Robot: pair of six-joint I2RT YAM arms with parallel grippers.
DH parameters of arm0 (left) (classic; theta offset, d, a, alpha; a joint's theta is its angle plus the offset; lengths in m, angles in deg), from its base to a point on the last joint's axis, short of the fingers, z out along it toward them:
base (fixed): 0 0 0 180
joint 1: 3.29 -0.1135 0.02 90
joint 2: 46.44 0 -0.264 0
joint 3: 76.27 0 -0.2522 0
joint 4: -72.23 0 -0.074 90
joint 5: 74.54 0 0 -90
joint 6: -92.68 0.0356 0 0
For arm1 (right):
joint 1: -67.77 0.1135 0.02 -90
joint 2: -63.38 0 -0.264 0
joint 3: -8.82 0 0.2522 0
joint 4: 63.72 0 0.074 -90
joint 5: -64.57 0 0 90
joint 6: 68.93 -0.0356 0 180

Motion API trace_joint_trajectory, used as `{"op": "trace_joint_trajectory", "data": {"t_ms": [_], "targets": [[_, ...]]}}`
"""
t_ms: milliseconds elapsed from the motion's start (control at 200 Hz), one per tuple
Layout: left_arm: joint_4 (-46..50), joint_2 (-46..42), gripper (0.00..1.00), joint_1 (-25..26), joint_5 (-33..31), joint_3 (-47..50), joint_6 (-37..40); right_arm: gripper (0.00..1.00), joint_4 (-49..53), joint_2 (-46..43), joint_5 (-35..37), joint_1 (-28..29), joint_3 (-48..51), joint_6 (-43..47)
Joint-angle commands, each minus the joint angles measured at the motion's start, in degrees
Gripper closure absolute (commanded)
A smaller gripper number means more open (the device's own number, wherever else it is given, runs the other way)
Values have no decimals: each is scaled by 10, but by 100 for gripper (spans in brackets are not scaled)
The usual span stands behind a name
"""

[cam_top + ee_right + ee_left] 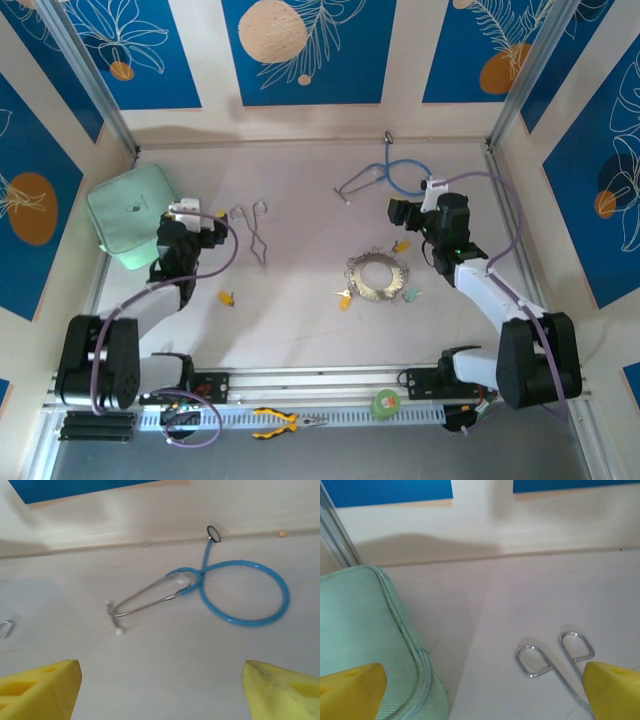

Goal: Put the keys on the keyring

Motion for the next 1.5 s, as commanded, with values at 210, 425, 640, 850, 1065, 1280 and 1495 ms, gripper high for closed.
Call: {"op": "trace_joint_trajectory", "data": {"t_ms": [210, 425, 640, 850, 1065, 1280, 1495], "targets": [[356, -159, 9, 56, -42, -39, -210, 23, 335, -6, 41, 129, -83, -121], [502, -206, 11, 148, -101, -43, -301, 37, 414, 20, -1, 169, -101, -183], [529, -174, 13, 249, -130, -47, -386, 42, 416, 93, -27, 195, -113, -217], [441, -81, 14, 316, -115, -78, -377, 44, 409, 191, -26, 192, -164, -204], [380, -4, 14, 352, -104, -127, -344, 55, 406, 228, 9, 133, -196, -170], [349, 24, 14, 361, -95, -141, -331, 64, 442, 259, -14, 82, -235, -61], [332, 26, 15, 364, -95, -137, -324, 64, 487, 306, -18, 69, -274, 20]]}}
